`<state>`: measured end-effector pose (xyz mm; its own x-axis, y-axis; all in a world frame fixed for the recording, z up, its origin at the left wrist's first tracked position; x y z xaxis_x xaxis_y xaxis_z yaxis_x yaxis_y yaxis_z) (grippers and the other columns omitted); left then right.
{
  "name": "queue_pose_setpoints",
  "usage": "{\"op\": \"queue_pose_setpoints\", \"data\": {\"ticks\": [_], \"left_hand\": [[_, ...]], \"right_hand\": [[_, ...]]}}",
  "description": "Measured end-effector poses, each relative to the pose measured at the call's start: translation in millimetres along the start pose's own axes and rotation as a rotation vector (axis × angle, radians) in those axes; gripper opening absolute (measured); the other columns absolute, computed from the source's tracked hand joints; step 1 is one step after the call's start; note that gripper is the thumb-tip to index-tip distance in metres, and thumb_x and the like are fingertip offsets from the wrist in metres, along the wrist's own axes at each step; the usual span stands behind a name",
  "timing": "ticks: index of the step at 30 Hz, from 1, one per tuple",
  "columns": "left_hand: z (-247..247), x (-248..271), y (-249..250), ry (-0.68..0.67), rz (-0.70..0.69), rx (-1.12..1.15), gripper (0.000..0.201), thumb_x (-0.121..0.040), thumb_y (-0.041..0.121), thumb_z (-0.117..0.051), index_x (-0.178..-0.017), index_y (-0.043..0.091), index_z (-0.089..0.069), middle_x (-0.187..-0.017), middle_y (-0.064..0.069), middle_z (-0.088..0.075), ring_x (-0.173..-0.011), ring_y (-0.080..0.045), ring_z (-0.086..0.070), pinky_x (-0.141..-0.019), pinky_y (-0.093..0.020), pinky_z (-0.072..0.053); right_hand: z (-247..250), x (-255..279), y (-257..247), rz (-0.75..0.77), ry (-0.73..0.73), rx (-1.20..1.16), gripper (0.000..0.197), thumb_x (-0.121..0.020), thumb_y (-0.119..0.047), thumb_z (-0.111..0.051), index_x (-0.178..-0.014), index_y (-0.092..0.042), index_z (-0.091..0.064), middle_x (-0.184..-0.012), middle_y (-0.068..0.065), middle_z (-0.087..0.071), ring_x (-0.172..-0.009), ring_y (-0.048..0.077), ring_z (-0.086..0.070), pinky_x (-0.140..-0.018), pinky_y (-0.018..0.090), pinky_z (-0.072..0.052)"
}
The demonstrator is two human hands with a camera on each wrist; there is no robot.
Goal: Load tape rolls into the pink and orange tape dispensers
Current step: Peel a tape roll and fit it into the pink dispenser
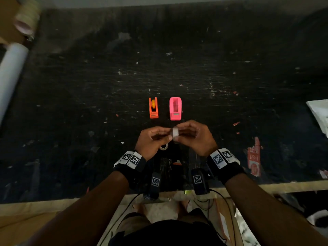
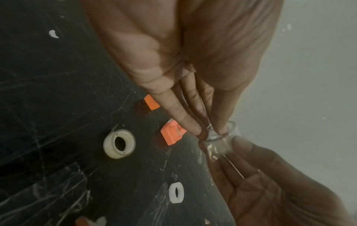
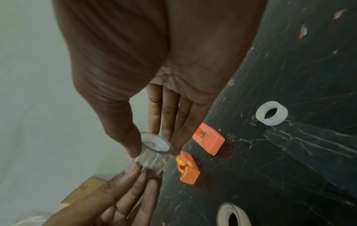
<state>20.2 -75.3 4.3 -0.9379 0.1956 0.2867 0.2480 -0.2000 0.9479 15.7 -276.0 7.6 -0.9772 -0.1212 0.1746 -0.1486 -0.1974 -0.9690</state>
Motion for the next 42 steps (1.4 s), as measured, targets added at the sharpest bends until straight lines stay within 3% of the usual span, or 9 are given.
{"op": "queue_pose_setpoints", "data": {"ticks": [6, 10, 15, 20, 23, 27, 33, 40, 42], "left_hand": [[1.2, -7.6, -0.9, 0.007, 0.036, 0.018, 0.03, -0.087, 0.009, -0.076, -0.115, 0.018, -0.077, -0.111, 0.002, -0.079, -0.106, -0.013, -0.074, -0.098, -0.038, -0.057], [-4.9, -15.6, 0.4, 0.054, 0.096, 0.076, 0.025, -0.089, 0.01, -0.074, -0.11, 0.024, -0.078, -0.11, -0.001, -0.078, -0.102, -0.017, -0.076, -0.096, -0.042, -0.059], [-7.4, -24.1, 9.4, 0.091, -0.002, -0.108, 0.031, -0.085, 0.018, -0.079, -0.116, 0.021, -0.077, -0.111, 0.007, -0.078, -0.101, 0.005, -0.071, -0.091, -0.013, -0.053], [-9.2, -39.7, 12.1, 0.136, -0.023, -0.108, 0.031, -0.084, 0.015, -0.08, -0.113, 0.021, -0.078, -0.108, 0.006, -0.079, -0.1, 0.001, -0.072, -0.094, -0.019, -0.055], [-10.0, -53.9, 14.0, 0.14, -0.037, -0.118, 0.029, -0.081, 0.013, -0.082, -0.106, 0.027, -0.079, -0.103, 0.008, -0.079, -0.098, 0.0, -0.073, -0.093, -0.022, -0.056], [-11.0, -78.0, 17.2, 0.141, -0.012, -0.188, 0.025, -0.08, 0.015, -0.082, -0.102, 0.026, -0.078, -0.1, 0.012, -0.078, -0.094, 0.005, -0.071, -0.089, -0.015, -0.055], [-9.7, -119.2, 13.9, 0.185, 0.01, -0.263, 0.024, -0.079, 0.016, -0.085, -0.102, 0.016, -0.08, -0.099, 0.006, -0.079, -0.085, 0.007, -0.068, -0.081, -0.004, -0.05], [-10.6, -154.0, 7.0, 0.198, 0.059, -0.317, 0.026, -0.08, 0.019, -0.085, -0.105, 0.014, -0.08, -0.103, 0.001, -0.079, -0.085, 0.0, -0.069, -0.076, -0.001, -0.049], [-11.2, -159.1, 4.1, 0.201, 0.077, -0.306, 0.026, -0.08, 0.019, -0.085, -0.104, 0.014, -0.079, -0.103, 0.0, -0.079, -0.085, -0.001, -0.07, -0.082, -0.007, -0.053]], "right_hand": [[-3.0, -5.4, 8.4, 0.015, 0.106, 0.04, 0.042, -0.072, -0.01, -0.088, -0.112, -0.013, -0.075, -0.106, 0.006, -0.074, -0.097, 0.015, -0.075, -0.095, 0.04, -0.058], [-12.3, -9.9, 9.1, -0.022, 0.18, 0.057, 0.043, -0.073, -0.01, -0.087, -0.113, -0.016, -0.075, -0.102, 0.003, -0.076, -0.095, 0.013, -0.075, -0.094, 0.037, -0.058], [-12.4, -18.7, 6.9, -0.003, 0.239, 0.161, 0.033, -0.08, -0.019, -0.081, -0.113, -0.018, -0.076, -0.101, 0.0, -0.077, -0.092, 0.009, -0.074, -0.091, 0.036, -0.059], [-8.8, -34.6, 4.1, 0.002, 0.268, 0.214, 0.032, -0.081, -0.028, -0.068, -0.11, -0.02, -0.077, -0.1, 0.0, -0.077, -0.093, 0.012, -0.074, -0.09, 0.043, -0.059], [-4.6, -49.6, 3.8, -0.047, 0.268, 0.201, 0.028, -0.079, -0.012, -0.074, -0.105, -0.022, -0.078, -0.095, -0.002, -0.078, -0.089, 0.012, -0.074, -0.088, 0.043, -0.06], [2.2, -71.9, 2.7, -0.11, 0.286, 0.227, 0.026, -0.08, -0.002, -0.075, -0.097, -0.021, -0.076, -0.09, -0.003, -0.077, -0.085, 0.01, -0.074, -0.086, 0.04, -0.061], [6.7, -110.6, 6.7, -0.157, 0.302, 0.264, 0.011, -0.083, -0.016, -0.073, -0.092, -0.021, -0.076, -0.085, -0.005, -0.077, -0.082, 0.01, -0.073, -0.084, 0.039, -0.061], [5.1, -132.8, 9.2, -0.201, 0.27, 0.297, 0.023, -0.081, -0.011, -0.079, -0.103, -0.016, -0.077, -0.097, 0.001, -0.079, -0.085, 0.007, -0.071, -0.086, 0.026, -0.058], [4.0, -135.7, 10.9, -0.233, 0.271, 0.315, 0.022, -0.082, -0.01, -0.077, -0.103, -0.018, -0.078, -0.097, 0.001, -0.079, -0.086, 0.007, -0.071, -0.088, 0.026, -0.058]]}}
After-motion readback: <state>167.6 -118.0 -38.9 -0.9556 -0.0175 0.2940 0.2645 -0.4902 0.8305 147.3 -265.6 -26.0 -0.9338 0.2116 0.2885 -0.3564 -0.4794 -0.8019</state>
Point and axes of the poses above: each hand's wrist, its own x-axis away from the middle knuckle, its own z-axis out of the back of the hand, y = z × x, the point moved 1 cm from there along -x, towards the middle knuckle
